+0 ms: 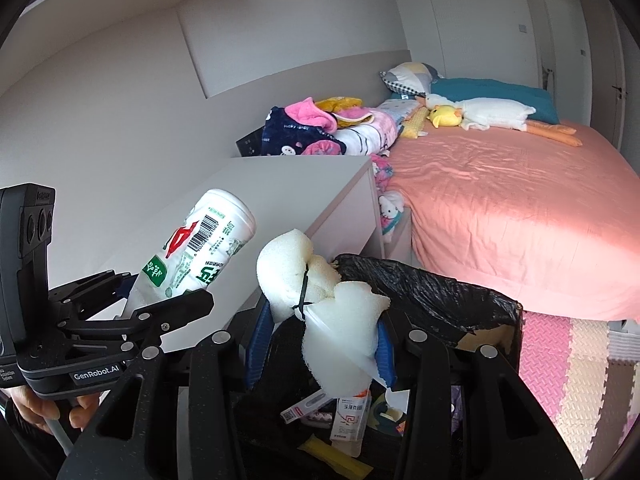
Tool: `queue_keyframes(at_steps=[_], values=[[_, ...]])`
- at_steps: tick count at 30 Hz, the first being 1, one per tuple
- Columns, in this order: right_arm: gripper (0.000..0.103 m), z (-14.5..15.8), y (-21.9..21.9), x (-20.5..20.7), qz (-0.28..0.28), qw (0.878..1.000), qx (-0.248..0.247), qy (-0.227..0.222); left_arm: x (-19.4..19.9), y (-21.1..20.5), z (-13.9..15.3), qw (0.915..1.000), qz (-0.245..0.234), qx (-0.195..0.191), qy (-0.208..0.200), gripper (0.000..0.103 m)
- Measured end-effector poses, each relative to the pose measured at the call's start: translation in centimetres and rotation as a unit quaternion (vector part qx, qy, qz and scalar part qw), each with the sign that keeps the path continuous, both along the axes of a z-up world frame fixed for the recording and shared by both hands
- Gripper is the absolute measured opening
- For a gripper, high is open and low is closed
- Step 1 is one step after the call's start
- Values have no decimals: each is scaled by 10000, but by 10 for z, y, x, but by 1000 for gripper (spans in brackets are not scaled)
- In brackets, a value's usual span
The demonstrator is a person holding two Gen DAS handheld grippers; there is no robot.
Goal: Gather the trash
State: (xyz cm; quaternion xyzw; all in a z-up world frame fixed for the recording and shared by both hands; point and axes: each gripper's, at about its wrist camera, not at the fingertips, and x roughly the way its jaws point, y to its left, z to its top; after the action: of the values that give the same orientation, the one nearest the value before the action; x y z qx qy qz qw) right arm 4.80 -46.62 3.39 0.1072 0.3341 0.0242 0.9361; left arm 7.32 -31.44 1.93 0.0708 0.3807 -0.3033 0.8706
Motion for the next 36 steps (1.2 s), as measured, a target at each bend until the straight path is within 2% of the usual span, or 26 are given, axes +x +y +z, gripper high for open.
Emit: queue_keyframes(at_steps=[7,9,10,11,13,16,20,36], values=[[46,2,-22,-13,-274,9996,39,-38,-8,-19,-1,9996,-272,48,1,61],[50,2,-29,-14,-366,9993,74,-45,-10,-23,-3,9988,-475,75,81,62],[60,2,-32,-14,-435,9990,90,-47,-11,-24,-5,9986,-511,121,74,75],[76,3,-35,-15,-559,9984,90,-79,-13,-25,-5,9988,-457,199,-1,97],[88,6,-42,-20,-847,9962,25,-185,-17,-25,-5,9986,-408,273,-203,97],[89,7,-48,-21,-988,9948,79,-224,-18,-27,-7,9983,-468,331,-126,97],[89,7,-52,-23,-1010,9945,95,-244,-22,-28,-6,9973,-452,465,-346,97],[89,7,-53,-23,-992,9947,91,-239,-22,-27,-6,9978,-509,341,-255,97]])
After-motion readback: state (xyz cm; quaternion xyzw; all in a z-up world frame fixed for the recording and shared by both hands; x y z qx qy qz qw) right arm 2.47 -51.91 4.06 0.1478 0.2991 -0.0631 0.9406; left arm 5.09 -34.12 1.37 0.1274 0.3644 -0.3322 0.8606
